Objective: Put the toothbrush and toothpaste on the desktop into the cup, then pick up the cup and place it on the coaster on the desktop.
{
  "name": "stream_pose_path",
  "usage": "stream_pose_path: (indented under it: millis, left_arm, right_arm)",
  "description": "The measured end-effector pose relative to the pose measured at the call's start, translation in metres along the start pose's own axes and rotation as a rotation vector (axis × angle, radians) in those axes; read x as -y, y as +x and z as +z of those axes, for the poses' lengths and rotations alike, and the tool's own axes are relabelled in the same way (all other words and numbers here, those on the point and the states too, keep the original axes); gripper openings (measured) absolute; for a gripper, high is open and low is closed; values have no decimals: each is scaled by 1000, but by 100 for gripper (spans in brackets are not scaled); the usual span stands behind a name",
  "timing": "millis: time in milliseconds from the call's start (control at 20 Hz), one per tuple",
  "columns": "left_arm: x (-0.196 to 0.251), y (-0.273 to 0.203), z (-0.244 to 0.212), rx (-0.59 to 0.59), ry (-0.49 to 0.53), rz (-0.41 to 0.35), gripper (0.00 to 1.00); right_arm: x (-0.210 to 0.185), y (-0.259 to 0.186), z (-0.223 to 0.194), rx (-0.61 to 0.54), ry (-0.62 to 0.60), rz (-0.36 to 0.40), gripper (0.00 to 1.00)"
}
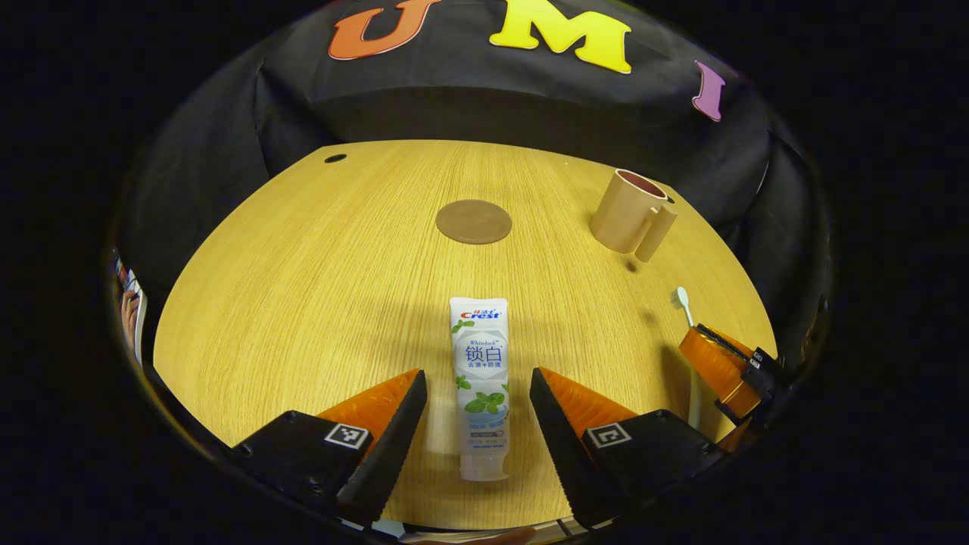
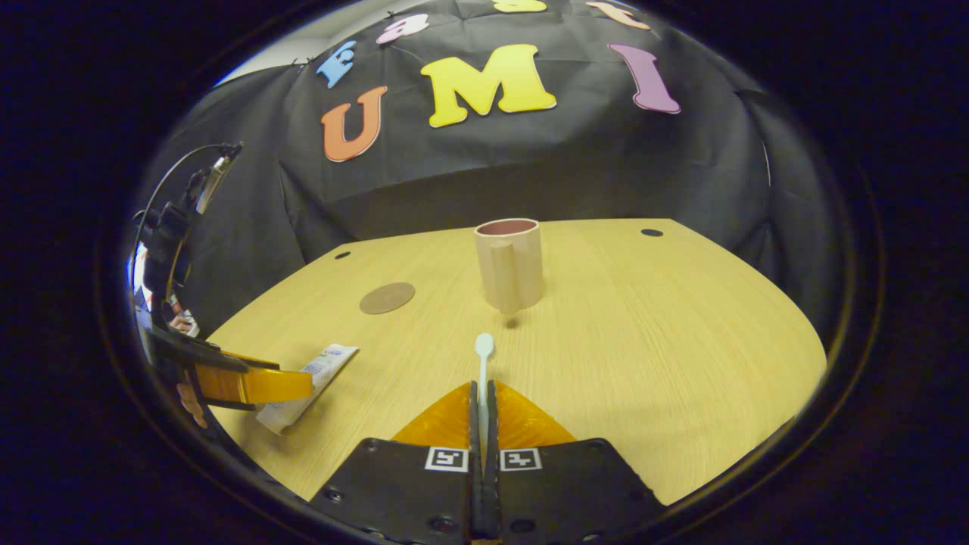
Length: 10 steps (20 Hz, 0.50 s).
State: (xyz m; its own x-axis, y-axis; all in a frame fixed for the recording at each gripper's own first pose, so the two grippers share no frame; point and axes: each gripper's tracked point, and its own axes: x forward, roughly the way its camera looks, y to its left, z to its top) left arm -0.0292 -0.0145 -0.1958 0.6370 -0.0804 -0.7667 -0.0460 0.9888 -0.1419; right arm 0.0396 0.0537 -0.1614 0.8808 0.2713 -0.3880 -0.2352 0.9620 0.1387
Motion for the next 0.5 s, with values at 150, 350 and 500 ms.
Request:
stream_pose_path:
  millis: [150,350,500]
  left_arm:
    - [3,9,-7,-36,0,1,84]
    - [8,11,-4,-21,24,-3,75]
    - [8,15,-4,-17,39,4,65]
  right_arm:
    - [1,-5,4,18,-12,-2,1]
    - [2,-12,13,53,-15,-5,1]
    - [4,-18,18,73,-12,-12,1]
